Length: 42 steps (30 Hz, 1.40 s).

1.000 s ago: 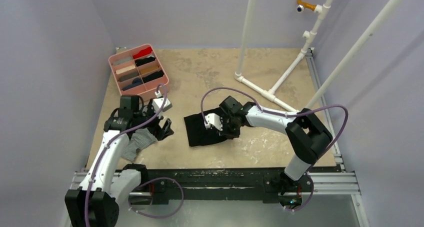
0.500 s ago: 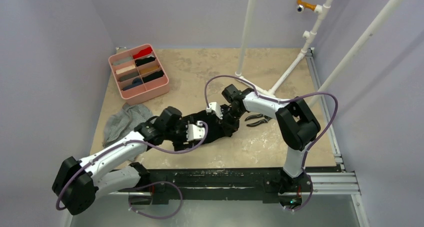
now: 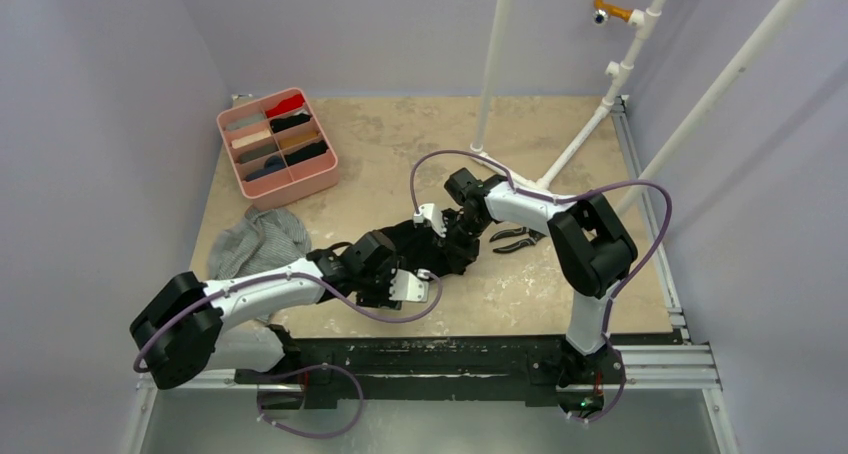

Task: Roll the underwear
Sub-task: Fold the underwear at the center of the board.

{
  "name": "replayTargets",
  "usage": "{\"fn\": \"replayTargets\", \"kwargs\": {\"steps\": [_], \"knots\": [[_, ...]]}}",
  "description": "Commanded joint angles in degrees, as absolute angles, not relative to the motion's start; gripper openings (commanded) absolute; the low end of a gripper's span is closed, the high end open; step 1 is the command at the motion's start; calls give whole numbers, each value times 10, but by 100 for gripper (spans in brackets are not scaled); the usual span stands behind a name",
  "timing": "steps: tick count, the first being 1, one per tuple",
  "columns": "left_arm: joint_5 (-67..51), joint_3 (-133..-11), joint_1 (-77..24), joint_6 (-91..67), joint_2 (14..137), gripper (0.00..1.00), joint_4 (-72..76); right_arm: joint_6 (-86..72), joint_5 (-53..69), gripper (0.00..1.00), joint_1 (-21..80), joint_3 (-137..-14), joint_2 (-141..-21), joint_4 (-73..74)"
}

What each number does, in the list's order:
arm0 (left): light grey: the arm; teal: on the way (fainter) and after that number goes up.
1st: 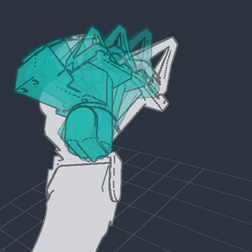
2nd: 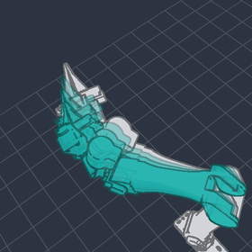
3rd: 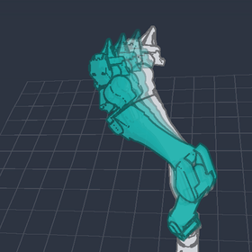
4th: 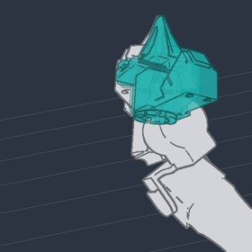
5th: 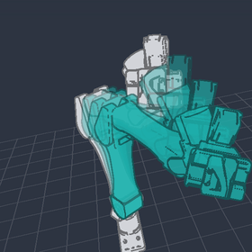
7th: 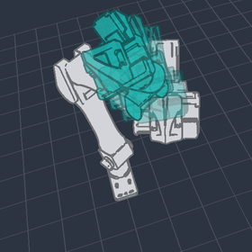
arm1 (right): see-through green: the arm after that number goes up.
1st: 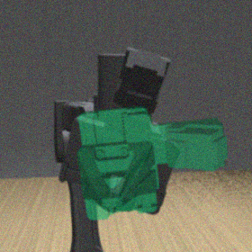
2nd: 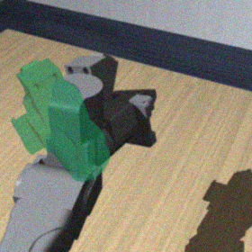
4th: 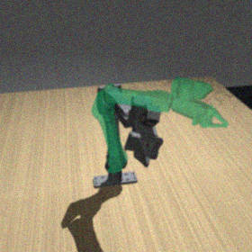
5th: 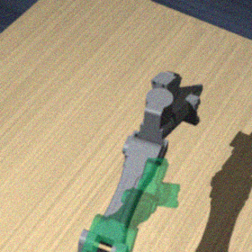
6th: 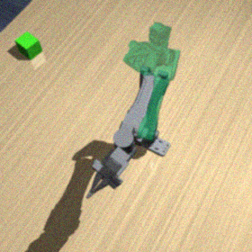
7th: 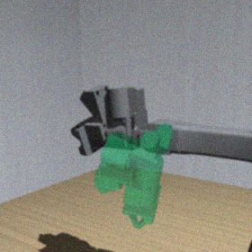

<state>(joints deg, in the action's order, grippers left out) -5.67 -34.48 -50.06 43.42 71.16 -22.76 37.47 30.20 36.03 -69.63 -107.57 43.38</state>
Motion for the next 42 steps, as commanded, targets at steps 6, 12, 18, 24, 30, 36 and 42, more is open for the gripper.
{"fn": "replayTargets", "kwargs": {"steps": [6, 12, 18, 24, 30, 36, 42], "knots": [[-41, -355, -504, 452, 748, 51, -206, 369, 315, 0, 357, -709, -1058, 442], [-44, -360, -508, 430, 764, 37, -201, 370, 330, 0, 357, -700, -1054, 444], [-49, -357, -516, 407, 769, 7, -217, 378, 346, 0, 356, -682, -1039, 455], [-87, -354, -532, 388, 719, 0, -264, 412, 364, 0, 357, -649, -1001, 507], [-137, -375, -561, 363, 685, 0, -326, 453, 407, 0, 357, -646, -992, 575], [-234, -438, -507, 348, 700, 0, -396, 458, 406, 0, 355, -734, -1015, 640], [-341, -521, -408, 360, 746, 0, -467, 469, 372, 0, 349, -843, -1075, 715]]}}
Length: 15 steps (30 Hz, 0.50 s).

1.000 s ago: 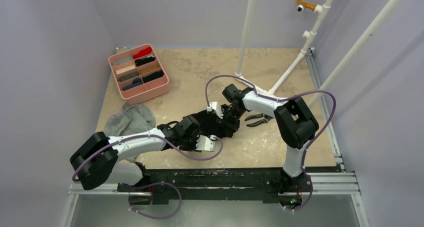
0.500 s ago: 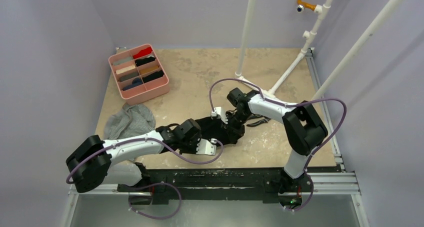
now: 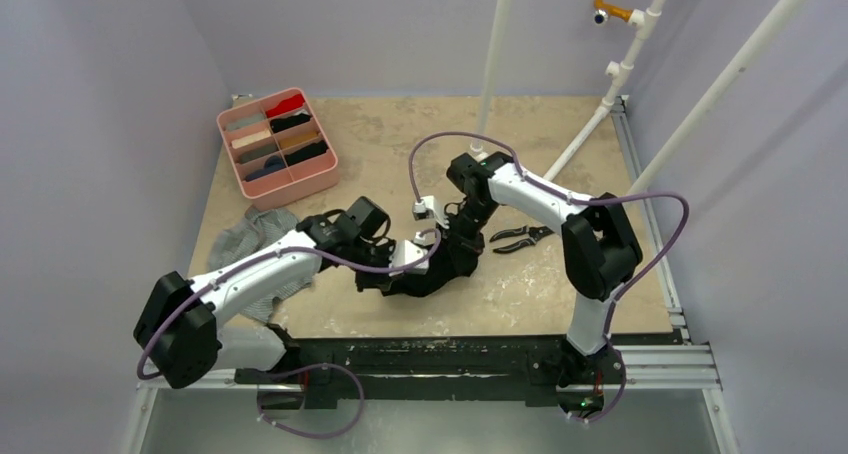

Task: Roll the underwear
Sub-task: Fold the underwear at the center of the board.

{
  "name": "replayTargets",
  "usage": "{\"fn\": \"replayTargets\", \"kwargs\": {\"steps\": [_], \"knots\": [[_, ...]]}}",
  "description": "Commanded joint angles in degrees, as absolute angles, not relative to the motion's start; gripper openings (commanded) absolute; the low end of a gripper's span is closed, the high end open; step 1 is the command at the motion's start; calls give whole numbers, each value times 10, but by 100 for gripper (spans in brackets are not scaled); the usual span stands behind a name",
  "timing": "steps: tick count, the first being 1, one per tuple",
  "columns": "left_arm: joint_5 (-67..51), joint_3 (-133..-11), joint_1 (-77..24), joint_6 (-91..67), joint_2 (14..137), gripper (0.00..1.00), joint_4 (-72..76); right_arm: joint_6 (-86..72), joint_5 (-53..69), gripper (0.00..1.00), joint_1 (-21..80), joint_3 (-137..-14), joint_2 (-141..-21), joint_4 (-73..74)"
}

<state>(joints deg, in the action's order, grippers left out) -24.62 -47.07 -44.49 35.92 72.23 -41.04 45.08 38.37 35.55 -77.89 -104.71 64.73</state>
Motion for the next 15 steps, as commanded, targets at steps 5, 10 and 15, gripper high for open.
{"fn": "replayTargets", "kwargs": {"steps": [5, 10, 15], "knots": [[-387, -555, -357, 360, 803, 0, -497, 470, 342, 1, 334, -916, -1141, 745], [-411, -577, -310, 355, 855, 0, -517, 480, 325, 1, 308, -976, -1198, 772], [-416, -590, -286, 335, 894, 0, -517, 482, 315, 3, 292, -1018, -1231, 779]]}}
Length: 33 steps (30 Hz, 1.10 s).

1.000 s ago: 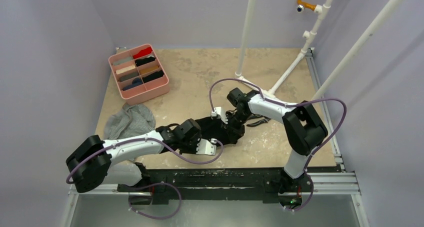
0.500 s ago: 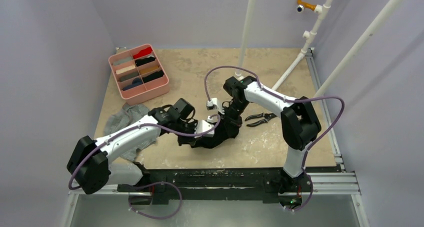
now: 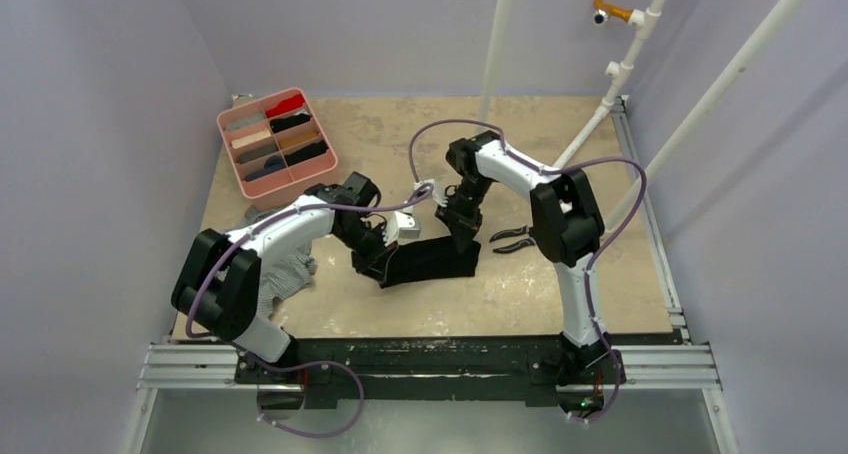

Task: Roll the underwear
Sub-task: Fold the underwear at the center of the board.

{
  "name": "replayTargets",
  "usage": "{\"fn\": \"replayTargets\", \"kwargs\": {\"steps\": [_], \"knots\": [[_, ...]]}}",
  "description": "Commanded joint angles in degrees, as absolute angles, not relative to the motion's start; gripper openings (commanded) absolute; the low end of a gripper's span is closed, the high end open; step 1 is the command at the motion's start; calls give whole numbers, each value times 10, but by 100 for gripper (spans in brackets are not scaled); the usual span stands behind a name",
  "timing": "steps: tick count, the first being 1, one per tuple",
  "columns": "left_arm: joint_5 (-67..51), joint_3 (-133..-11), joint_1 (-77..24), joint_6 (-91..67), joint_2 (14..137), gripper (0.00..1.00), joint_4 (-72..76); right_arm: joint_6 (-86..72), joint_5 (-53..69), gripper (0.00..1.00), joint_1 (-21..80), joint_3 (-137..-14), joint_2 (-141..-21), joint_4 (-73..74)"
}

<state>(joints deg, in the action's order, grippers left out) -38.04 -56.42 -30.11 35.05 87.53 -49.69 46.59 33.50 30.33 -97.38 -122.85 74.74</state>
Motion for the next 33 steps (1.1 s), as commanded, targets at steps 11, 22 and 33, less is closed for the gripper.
{"fn": "replayTargets", "kwargs": {"steps": [11, 22, 33], "knots": [[-413, -620, -247, 265, 930, 0, -480, 480, 315, 8, 288, -1056, -1254, 776], [-431, -700, -222, 220, 988, 0, -490, 462, 295, 13, 270, -1055, -1266, 737], [-435, -740, -200, 151, 1041, 0, -458, 445, 260, 20, 258, -1039, -1261, 685]]}}
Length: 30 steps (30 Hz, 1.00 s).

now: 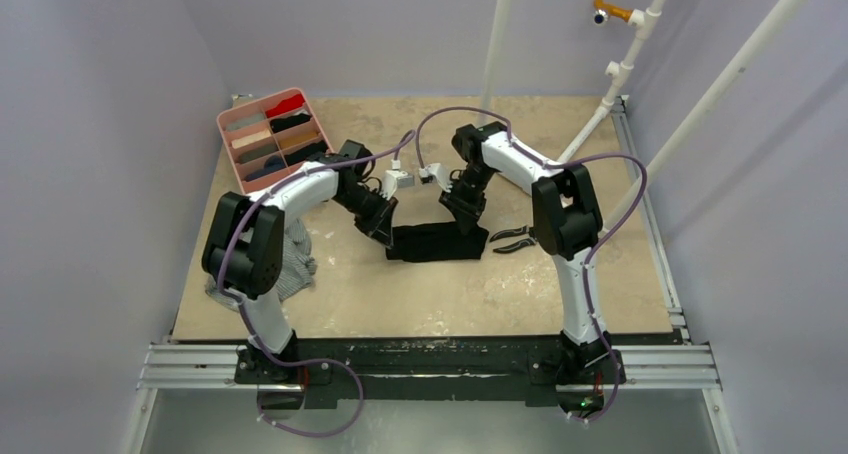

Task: Roll the underwear
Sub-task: Fold the underwear at the center of the board.

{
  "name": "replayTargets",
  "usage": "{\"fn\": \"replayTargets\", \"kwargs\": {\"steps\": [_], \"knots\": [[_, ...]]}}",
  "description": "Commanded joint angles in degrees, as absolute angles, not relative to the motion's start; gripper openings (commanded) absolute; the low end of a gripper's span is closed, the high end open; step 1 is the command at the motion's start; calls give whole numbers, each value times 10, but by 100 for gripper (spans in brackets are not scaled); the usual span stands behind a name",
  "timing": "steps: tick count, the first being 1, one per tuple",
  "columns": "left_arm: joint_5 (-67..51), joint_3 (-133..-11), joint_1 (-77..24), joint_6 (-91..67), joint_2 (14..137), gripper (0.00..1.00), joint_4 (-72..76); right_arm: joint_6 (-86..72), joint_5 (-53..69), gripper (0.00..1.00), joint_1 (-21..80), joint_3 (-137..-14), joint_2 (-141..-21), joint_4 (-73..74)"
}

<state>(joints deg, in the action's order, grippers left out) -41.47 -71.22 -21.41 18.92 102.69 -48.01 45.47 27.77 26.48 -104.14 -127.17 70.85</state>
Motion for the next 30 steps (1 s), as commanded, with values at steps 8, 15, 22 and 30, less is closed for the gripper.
{"fn": "replayTargets", "kwargs": {"steps": [8, 15, 22, 30], "knots": [[-450, -764, -177, 123, 1077, 0, -457, 438, 253, 26, 248, -1032, -1257, 666], [-448, -780, -176, 120, 1101, 0, -460, 437, 254, 42, 247, -1034, -1251, 666], [-435, -790, -176, 110, 1121, 0, -461, 428, 263, 51, 247, -1033, -1229, 653], [-409, -796, -176, 93, 1131, 0, -469, 413, 276, 56, 247, -1009, -1172, 611]]}}
